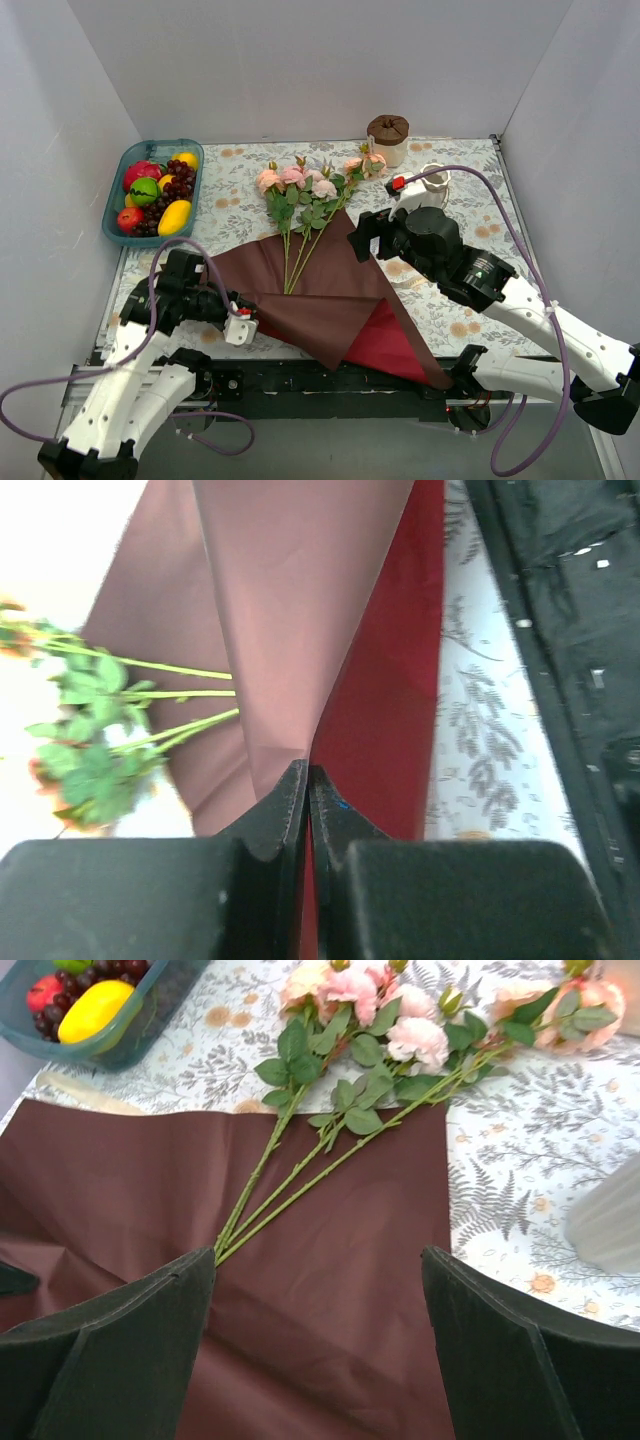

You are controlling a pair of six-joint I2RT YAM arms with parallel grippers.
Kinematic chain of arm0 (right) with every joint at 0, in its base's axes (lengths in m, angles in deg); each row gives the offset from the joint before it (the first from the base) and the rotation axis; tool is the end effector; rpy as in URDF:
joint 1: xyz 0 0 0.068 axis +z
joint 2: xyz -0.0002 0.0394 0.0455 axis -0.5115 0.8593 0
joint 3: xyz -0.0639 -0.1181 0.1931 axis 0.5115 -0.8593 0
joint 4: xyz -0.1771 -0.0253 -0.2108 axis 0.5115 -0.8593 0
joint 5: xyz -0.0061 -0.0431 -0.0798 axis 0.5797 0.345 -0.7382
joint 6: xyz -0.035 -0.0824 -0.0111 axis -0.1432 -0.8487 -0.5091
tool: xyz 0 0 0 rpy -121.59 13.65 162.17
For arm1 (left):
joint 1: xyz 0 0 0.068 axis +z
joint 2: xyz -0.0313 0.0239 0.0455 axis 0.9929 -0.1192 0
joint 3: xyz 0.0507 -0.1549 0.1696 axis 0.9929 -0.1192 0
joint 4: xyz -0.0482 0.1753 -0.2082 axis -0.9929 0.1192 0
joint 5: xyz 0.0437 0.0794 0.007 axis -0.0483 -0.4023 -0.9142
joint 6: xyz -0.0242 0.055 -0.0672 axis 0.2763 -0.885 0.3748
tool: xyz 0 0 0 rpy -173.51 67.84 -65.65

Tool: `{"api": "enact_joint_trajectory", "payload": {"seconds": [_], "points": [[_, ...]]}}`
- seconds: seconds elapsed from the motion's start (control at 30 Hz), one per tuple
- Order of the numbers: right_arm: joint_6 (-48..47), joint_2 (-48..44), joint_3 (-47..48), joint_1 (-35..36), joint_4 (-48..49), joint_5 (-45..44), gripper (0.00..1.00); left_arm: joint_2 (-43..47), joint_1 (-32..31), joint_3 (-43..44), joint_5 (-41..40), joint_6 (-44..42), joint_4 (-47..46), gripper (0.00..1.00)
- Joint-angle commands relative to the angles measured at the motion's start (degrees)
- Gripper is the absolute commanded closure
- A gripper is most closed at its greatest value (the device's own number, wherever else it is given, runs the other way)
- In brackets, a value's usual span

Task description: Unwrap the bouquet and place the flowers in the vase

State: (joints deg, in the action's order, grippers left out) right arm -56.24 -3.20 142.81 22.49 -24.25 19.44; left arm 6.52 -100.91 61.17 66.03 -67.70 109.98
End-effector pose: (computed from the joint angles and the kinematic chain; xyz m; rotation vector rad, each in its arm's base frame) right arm 0.1984 0.2164 0.3417 -0.2933 1.8372 0.5345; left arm 0.1390 -0.1030 0.2209 1.6026 1.8139 -0.7507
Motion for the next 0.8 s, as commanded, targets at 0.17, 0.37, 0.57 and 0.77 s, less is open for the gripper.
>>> {"api": "enact_joint_trajectory", "payload": {"seconds": [0.17,0.37,0.57,0.77], "points": [[2.28,6.62,-5.11,-0.17,6.99,8.37,0.10,15.18,-0.08,1.50,1.91,-3.21,-1.34,0.92],[2.46,11.72,-7.66,0.88,9.46,10.92,0.11,23.17,-0.08,1.51,-1.68,-10.12,7.62,0.81],[3.43,13.14,-8.71,4.75,10.60,10.84,0.12,24.77,-0.08,4.49,-0.02,11.67,-9.63,0.54],[6.58,14.02,-11.00,11.34,12.00,9.35,0.12,18.19,-0.08,9.58,-12.66,54.68,-38.59,0.34]]}}
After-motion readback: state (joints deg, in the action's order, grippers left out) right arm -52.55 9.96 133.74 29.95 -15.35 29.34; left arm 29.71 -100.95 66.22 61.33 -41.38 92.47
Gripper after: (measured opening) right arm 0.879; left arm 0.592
